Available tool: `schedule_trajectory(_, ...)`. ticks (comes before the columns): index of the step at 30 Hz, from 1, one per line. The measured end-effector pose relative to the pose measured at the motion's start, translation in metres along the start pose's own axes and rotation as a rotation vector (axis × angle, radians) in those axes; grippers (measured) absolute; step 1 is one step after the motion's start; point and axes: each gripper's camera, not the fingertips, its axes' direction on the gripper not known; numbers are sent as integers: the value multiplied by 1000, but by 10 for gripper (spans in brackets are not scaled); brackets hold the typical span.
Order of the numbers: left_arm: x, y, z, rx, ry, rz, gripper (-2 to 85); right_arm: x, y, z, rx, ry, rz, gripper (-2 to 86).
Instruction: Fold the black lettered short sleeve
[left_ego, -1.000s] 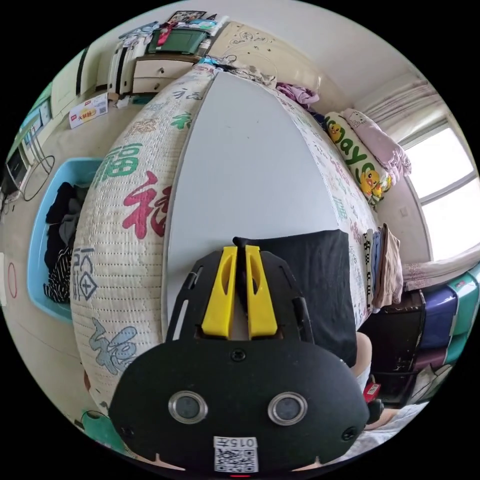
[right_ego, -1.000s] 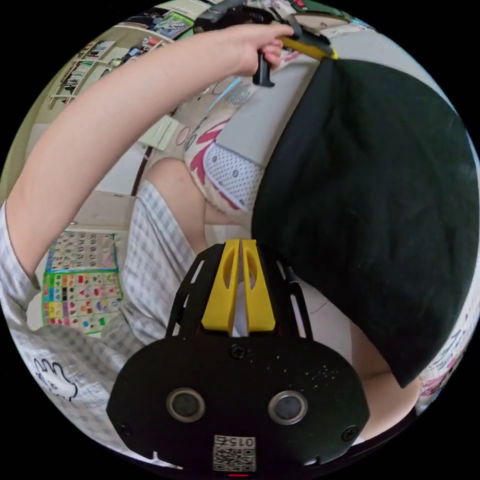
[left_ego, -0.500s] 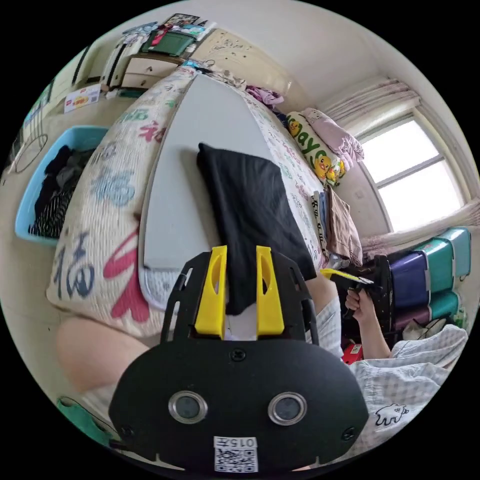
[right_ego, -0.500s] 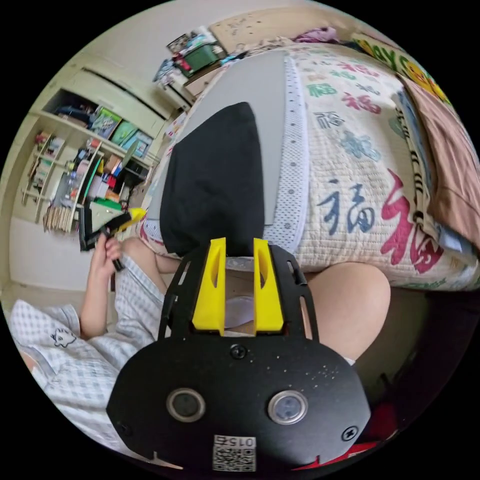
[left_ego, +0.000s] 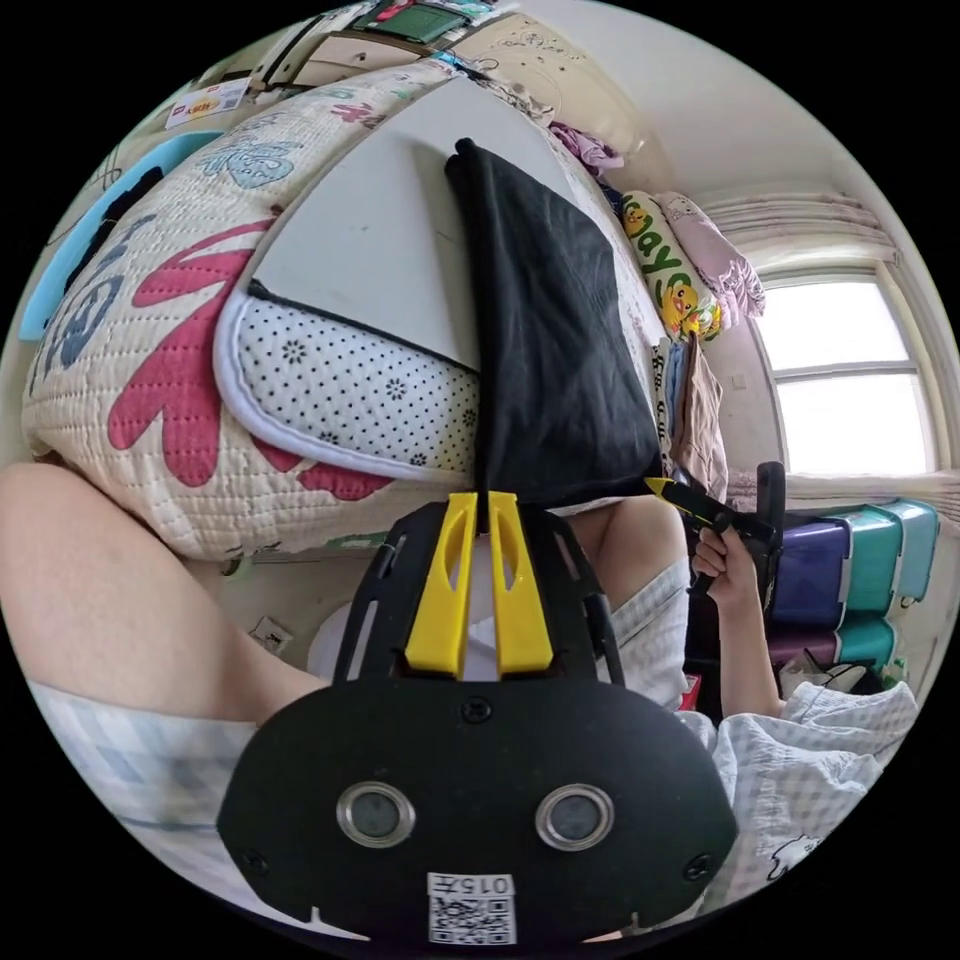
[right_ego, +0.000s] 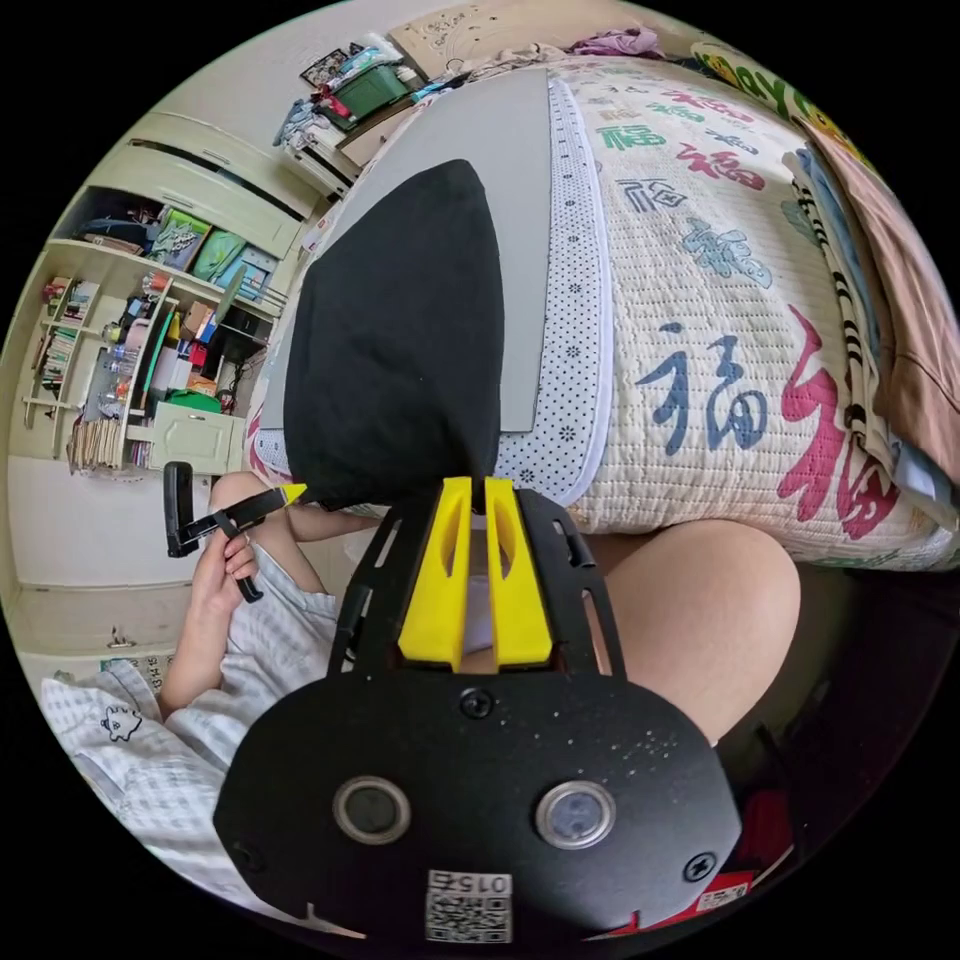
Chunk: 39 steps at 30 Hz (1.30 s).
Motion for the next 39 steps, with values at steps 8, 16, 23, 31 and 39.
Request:
schedule_trajectory(8, 1, 4, 9, -39, -64, -8, 7, -8, -6, 88, -117, 126, -52, 28)
schedule_trajectory(16, -3, 6, -68, 204, 83, -1, 44, 28, -8, 100, 49, 2, -40, 42)
schedule_trajectory(23, 8, -95, -80, 297, 58, 117, 137, 40, -101, 149, 200, -142, -78, 94)
schedule_trajectory(31, 24, -184, -26, 243, -6, 152, 174, 28, -248, 291, 195, -185, -156, 173)
schedule_trajectory(39, 37, -202, 12, 201, 28, 59, 159, 47, -335, 469, 55, -251, -93, 175)
